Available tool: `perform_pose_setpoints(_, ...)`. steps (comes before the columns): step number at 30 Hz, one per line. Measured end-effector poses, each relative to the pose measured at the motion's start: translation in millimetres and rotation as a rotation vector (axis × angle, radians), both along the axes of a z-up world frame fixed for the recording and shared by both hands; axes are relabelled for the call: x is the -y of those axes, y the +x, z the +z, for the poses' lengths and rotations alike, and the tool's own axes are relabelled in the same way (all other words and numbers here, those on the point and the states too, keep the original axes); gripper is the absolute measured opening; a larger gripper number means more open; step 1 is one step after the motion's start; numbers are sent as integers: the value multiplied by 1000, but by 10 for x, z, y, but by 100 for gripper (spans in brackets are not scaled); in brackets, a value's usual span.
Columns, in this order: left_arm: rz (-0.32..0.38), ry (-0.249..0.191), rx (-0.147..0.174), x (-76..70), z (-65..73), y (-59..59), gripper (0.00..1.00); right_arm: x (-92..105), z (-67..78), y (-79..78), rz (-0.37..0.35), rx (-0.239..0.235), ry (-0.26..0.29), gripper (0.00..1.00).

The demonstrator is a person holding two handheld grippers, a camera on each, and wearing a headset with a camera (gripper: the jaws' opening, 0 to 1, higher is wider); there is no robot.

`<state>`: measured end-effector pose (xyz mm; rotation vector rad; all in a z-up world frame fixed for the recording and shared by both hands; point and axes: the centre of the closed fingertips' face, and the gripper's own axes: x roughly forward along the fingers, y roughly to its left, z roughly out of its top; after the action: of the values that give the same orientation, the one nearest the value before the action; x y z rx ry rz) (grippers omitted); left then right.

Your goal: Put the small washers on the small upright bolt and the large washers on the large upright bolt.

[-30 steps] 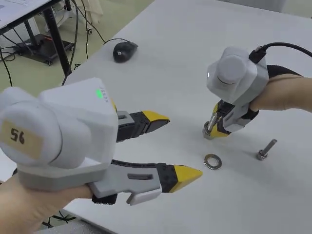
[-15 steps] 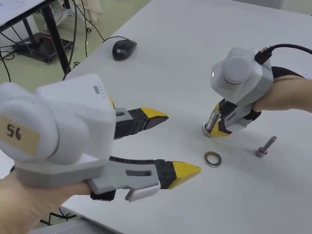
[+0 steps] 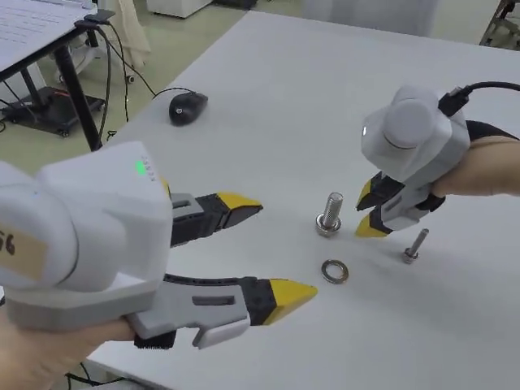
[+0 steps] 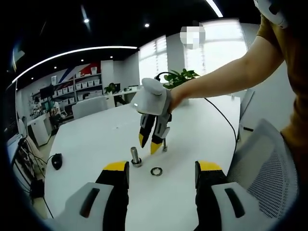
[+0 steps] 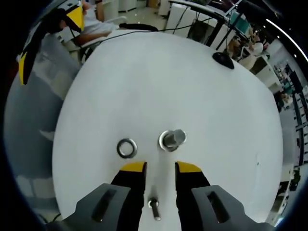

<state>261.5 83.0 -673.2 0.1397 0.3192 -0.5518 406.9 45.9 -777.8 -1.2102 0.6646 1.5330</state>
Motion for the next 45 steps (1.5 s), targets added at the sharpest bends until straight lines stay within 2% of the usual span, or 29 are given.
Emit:
perform_pose_setpoints(12,-4,19,28,47,85,-141,54,153,-49,-367,-6,-22,16,24)
perform_pose_setpoints(18,0,22,28,30,72,-183,54,111,-120,-511,4,-47,19,25)
perform_pose_setpoints(27,23,16,30,-62,63,-181,54,-18,-256,-521,25,-75,8,29)
perform_pose_setpoints(36,34,6,29,-123,62,-121,54,-89,-396,-473,38,-92,-25,30)
perform_pose_setpoints(45,41,-3,17,-150,15,-83,54,-82,-496,-476,46,-118,-57,32)
